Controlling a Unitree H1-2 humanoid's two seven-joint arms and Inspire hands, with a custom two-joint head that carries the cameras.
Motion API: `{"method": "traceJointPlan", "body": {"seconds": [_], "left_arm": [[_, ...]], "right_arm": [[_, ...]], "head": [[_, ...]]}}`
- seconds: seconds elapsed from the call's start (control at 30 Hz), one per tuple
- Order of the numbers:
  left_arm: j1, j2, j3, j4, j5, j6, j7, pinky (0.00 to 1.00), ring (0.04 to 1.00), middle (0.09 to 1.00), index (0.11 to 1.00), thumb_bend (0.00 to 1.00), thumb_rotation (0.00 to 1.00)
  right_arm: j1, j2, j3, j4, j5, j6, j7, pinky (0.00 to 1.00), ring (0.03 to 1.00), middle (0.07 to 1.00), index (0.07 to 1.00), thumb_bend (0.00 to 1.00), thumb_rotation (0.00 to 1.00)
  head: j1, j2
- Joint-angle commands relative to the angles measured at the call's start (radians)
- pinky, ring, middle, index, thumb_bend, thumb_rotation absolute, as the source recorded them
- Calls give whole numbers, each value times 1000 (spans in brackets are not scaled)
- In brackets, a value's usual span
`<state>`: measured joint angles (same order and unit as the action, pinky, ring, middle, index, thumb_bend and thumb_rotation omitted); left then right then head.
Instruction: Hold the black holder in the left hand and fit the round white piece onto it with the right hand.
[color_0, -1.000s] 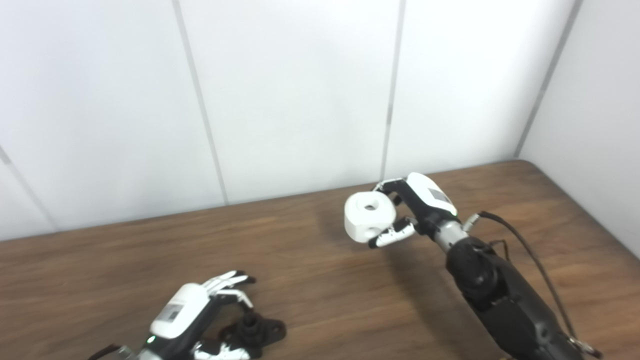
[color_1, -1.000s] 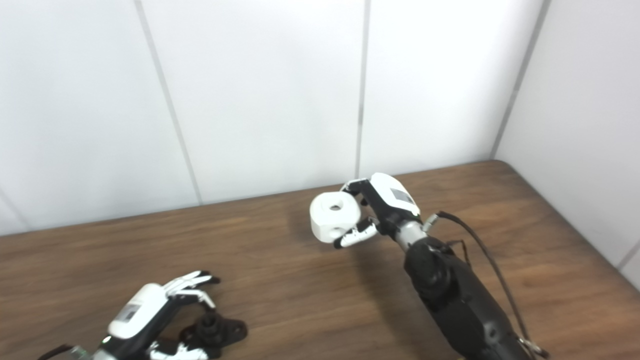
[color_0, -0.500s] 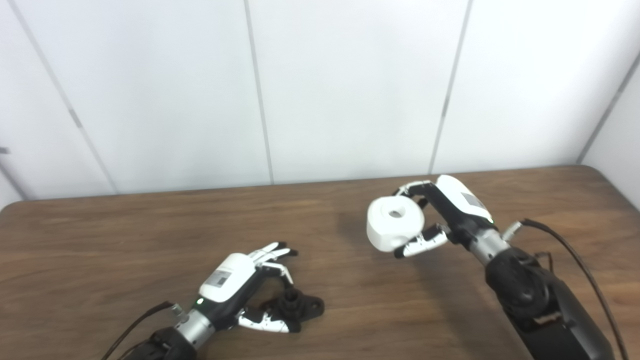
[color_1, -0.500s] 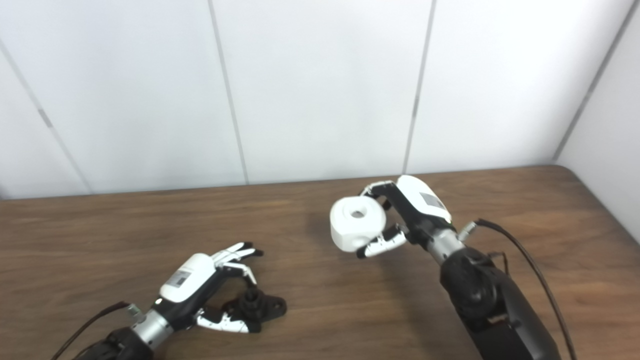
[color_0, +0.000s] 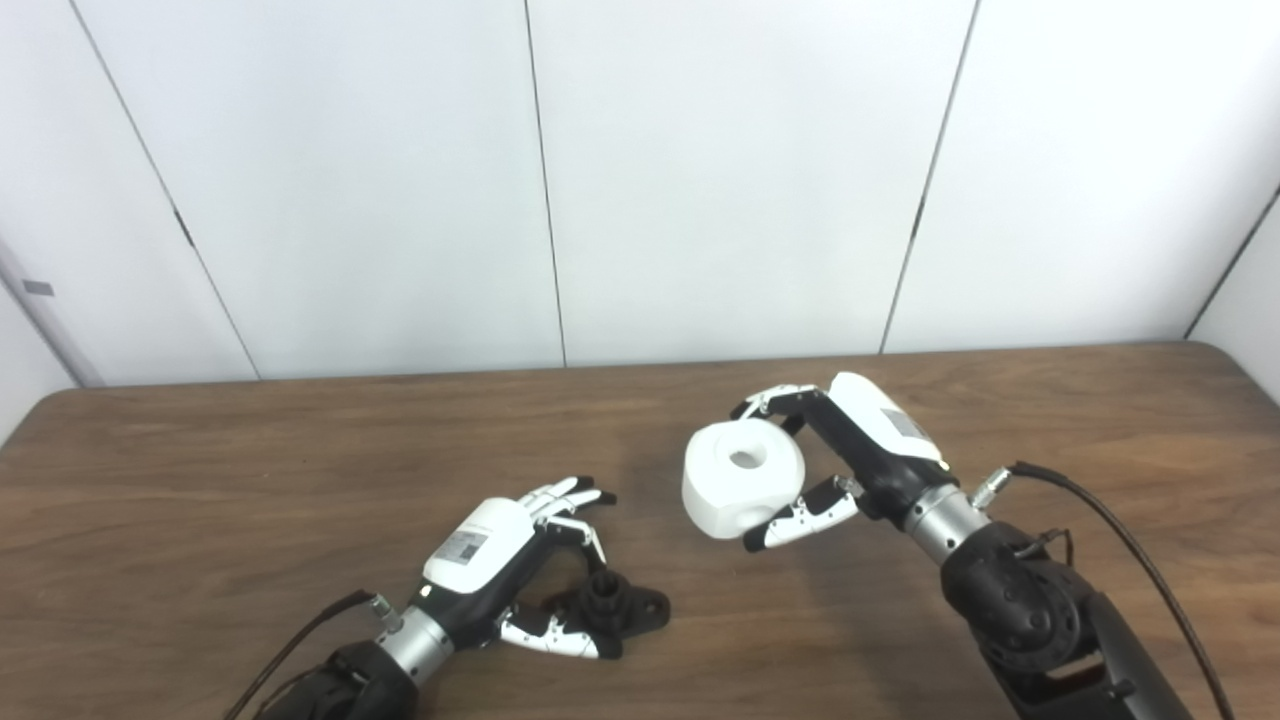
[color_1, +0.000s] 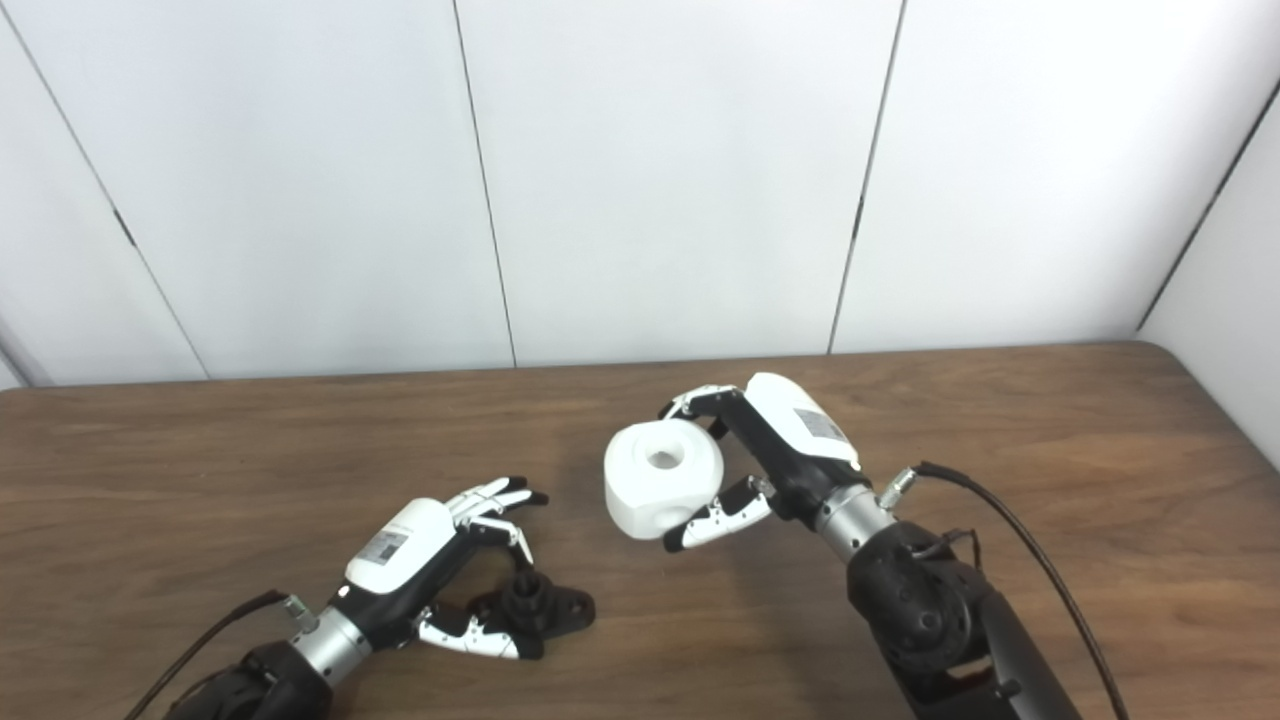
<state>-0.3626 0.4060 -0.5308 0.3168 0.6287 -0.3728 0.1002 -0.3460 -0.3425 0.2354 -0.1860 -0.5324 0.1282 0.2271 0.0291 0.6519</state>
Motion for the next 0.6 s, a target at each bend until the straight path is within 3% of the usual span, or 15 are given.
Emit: {"method": "traceJointPlan", "body": {"seconds": [0.0,0.57], "left_arm": [[39,-21,-58,46,79,75,-121,936,957,895,485,524,57],[24,-40,-75,59,89,86,-116,927,963,894,485,524,58]], "right_arm": [[-43,11,-4,-47,1,-10,0,630,749,734,481,521,133],[-75,82,30,-19,9,-36,36,636,756,739,481,520,135]], "head": [[3,2],[21,13]]}}
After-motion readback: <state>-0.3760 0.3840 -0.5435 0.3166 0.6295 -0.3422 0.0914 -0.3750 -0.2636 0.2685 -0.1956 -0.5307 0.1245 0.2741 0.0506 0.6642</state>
